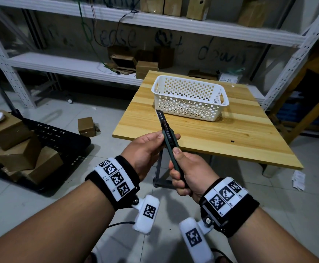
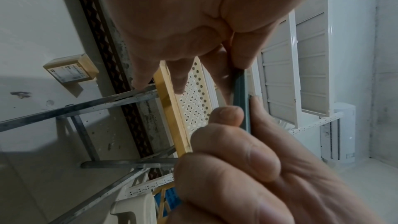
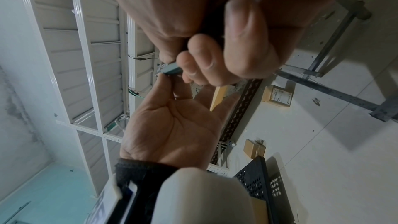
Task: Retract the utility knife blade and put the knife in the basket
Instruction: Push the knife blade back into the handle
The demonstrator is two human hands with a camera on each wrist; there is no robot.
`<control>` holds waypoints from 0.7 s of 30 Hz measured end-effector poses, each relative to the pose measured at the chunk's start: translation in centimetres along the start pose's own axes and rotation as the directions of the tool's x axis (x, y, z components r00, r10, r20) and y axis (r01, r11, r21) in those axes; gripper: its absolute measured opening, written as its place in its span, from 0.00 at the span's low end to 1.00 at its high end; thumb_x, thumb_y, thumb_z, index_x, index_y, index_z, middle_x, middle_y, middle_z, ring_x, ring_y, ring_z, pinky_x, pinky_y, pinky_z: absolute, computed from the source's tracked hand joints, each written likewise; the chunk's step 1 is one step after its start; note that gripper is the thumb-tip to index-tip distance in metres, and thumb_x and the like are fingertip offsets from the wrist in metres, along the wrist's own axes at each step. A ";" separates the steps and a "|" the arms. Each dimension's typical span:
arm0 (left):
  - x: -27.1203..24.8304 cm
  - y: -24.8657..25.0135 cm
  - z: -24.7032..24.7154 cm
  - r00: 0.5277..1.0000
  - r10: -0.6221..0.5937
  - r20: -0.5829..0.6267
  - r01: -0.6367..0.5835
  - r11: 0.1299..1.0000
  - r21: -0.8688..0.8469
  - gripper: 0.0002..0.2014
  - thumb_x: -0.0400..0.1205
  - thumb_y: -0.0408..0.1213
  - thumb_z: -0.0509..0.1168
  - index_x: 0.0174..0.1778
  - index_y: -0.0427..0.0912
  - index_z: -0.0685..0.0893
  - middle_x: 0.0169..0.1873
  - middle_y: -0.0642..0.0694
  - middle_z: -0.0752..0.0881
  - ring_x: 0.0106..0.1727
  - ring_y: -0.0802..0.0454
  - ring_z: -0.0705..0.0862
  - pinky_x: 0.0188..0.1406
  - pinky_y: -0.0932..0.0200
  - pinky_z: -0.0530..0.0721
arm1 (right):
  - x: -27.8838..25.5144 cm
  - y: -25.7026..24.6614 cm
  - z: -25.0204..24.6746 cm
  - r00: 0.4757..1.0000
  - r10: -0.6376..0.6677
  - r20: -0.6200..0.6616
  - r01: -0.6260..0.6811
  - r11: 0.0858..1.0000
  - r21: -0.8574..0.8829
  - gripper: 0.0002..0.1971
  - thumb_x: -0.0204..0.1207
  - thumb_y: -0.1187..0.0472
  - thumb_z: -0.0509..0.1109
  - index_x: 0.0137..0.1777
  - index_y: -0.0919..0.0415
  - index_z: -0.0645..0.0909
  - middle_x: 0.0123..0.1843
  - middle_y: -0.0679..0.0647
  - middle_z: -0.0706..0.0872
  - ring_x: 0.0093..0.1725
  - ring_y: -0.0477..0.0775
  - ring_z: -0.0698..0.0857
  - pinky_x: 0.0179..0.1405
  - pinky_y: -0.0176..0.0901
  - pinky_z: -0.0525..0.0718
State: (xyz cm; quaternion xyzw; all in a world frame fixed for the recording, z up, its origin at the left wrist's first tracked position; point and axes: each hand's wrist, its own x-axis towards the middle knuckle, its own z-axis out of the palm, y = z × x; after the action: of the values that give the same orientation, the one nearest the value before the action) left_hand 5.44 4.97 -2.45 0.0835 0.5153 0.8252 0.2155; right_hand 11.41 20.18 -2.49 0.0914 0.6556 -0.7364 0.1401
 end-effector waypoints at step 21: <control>0.0 -0.1 -0.1 1.000 -0.007 -0.005 0.007 1.000 0.015 0.16 0.92 0.36 0.57 0.67 0.36 0.87 0.65 0.44 0.93 0.62 0.60 0.92 0.53 0.57 0.74 | 0.3 0.2 0.1 1.000 -0.006 -0.004 0.006 1.000 0.023 0.22 0.86 0.41 0.59 0.47 0.62 0.75 0.26 0.53 0.72 0.18 0.48 0.67 0.16 0.31 0.61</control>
State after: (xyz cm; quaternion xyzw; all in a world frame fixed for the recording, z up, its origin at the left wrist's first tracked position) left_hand 5.42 4.96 -2.60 0.0814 0.5223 0.8207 0.2167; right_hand 11.22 20.00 -2.77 0.0927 0.6476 -0.7441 0.1354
